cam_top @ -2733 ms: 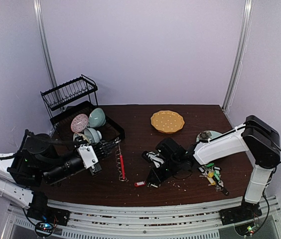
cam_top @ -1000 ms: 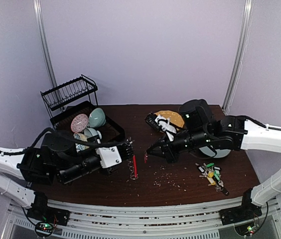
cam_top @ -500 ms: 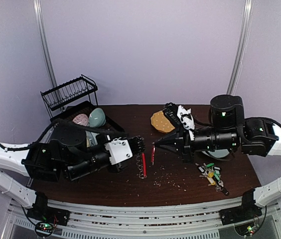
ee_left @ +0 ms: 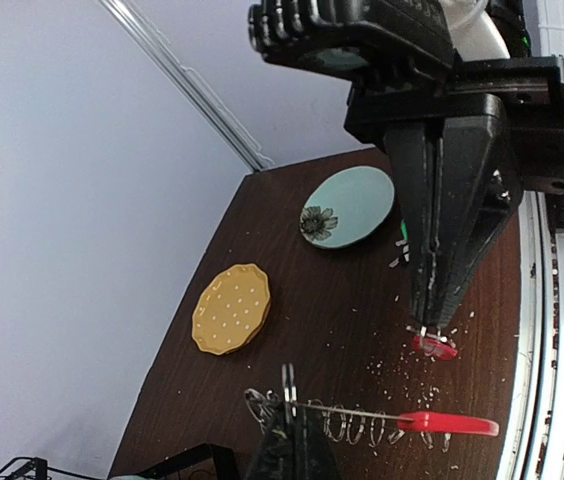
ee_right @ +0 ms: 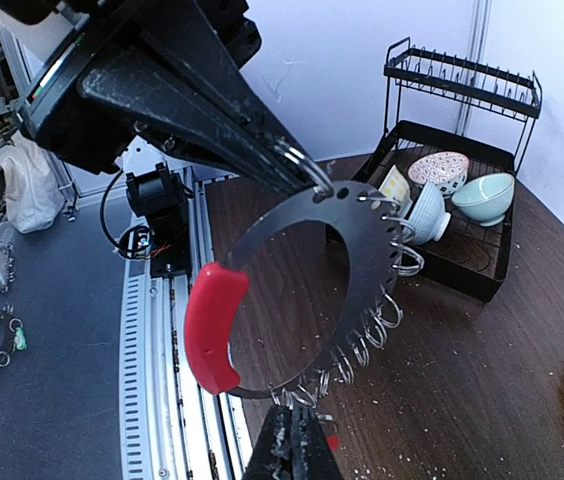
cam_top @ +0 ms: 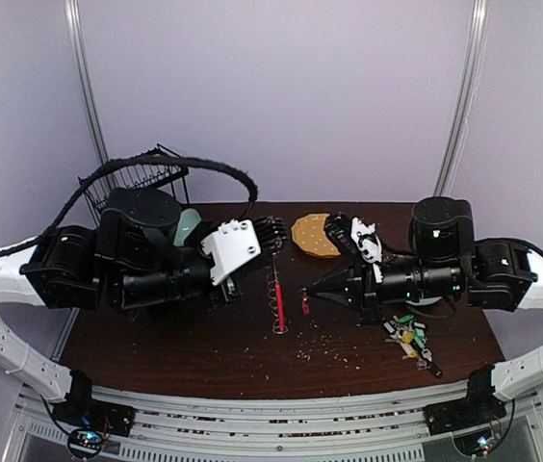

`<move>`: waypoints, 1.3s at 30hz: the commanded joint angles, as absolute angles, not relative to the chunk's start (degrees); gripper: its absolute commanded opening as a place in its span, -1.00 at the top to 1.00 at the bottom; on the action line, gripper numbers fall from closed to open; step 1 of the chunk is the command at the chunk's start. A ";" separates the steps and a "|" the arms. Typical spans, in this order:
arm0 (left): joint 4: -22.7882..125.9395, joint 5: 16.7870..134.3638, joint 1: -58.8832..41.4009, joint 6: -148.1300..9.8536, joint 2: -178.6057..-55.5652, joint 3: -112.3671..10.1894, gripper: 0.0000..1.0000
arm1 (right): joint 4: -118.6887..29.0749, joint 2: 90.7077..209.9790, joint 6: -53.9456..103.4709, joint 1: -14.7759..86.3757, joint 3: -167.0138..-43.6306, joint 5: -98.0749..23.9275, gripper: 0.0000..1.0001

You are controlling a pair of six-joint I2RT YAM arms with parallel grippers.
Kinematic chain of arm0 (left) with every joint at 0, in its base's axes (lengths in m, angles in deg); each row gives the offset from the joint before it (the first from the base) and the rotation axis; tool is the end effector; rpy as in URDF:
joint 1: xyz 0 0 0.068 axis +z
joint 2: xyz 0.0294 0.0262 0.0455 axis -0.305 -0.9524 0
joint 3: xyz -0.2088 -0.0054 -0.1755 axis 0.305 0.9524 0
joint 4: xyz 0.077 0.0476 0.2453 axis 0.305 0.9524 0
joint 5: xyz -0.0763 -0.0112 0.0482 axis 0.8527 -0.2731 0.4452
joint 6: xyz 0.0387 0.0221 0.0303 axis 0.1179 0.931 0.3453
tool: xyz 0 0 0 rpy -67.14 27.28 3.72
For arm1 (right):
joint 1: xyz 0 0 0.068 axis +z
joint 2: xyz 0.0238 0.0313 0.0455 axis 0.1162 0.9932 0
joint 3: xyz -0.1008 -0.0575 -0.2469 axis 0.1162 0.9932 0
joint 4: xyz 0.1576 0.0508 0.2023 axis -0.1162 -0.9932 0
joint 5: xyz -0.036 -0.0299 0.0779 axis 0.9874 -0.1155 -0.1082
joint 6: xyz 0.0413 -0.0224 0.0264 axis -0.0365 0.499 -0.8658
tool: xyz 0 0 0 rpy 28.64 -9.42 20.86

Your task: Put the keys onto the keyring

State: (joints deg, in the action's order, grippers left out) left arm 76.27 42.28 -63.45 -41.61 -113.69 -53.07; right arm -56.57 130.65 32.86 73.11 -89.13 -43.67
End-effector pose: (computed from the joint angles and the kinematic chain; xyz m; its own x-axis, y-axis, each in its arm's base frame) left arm 0.0578 -0.2751 0.3967 0.1779 0.4777 -0.8603 0.8173 0.4151 0.3996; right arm 0.0902 0.2285 0.3701 -0.0767 -0.2301 -0.9701 -0.9857 0.1639 0.0390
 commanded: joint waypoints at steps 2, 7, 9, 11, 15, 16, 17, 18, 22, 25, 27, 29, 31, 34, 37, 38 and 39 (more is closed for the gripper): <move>84.14 44.33 -63.01 -47.25 -115.60 -58.61 1.00 | -50.69 130.42 30.63 72.79 -90.13 -46.91 1.00; 82.03 46.23 -63.01 -46.64 -116.21 -57.82 1.00 | -50.86 132.99 33.81 73.13 -94.37 -46.28 1.00; 81.98 46.36 -62.97 -46.96 -116.59 -58.12 1.00 | -50.98 134.12 35.53 73.67 -95.53 -45.87 1.00; 81.71 46.48 -63.01 -47.37 -116.65 -58.28 1.00 | -50.66 135.26 37.04 74.44 -96.29 -44.92 1.00; 81.04 47.86 -63.01 -47.97 -116.55 -58.32 1.00 | -47.24 135.72 39.22 75.09 -95.97 -45.06 1.00; 81.02 48.11 -63.01 -48.11 -116.62 -58.51 1.00 | -46.77 135.64 39.69 75.18 -95.77 -44.32 1.00; 81.00 48.08 -63.01 -48.21 -116.57 -58.61 1.00 | -46.73 135.62 40.14 75.21 -95.70 -43.19 1.00; 80.87 48.08 -63.01 -48.28 -116.46 -58.56 1.00 | -46.83 135.50 40.37 75.16 -95.43 -42.01 1.00; 80.34 48.29 -63.01 -48.28 -116.30 -58.24 1.00 | -43.97 134.16 39.77 75.21 -93.27 -38.74 1.00; 79.85 48.24 -63.01 -48.25 -116.28 -57.96 1.00 | -42.96 133.35 39.68 75.23 -92.44 -38.09 1.00; 79.30 47.93 -63.01 -48.08 -115.99 -57.60 1.00 | -44.03 133.29 39.96 75.21 -92.36 -37.59 1.00; 78.46 47.19 -63.01 -48.01 -115.51 -57.23 1.00 | -44.86 133.33 40.04 75.15 -92.09 -37.37 1.00; 77.32 47.17 -63.01 -47.69 -114.90 -56.54 1.00 | -44.94 133.25 39.80 75.15 -91.90 -37.94 1.00; 75.76 47.34 -63.01 -47.13 -114.23 -55.47 1.00 | -44.66 133.72 39.59 75.18 -92.10 -39.00 1.00; 75.50 47.42 -63.01 -46.86 -114.18 -55.30 1.00 | -44.68 134.50 39.79 75.22 -92.60 -38.83 1.00; 75.61 47.67 -63.01 -46.74 -114.34 -55.37 1.00 | -44.40 134.49 39.82 75.22 -92.69 -38.69 1.00; 75.77 47.71 -63.01 -46.74 -114.43 -55.46 1.00 | -43.97 134.37 39.78 75.22 -92.70 -38.81 1.00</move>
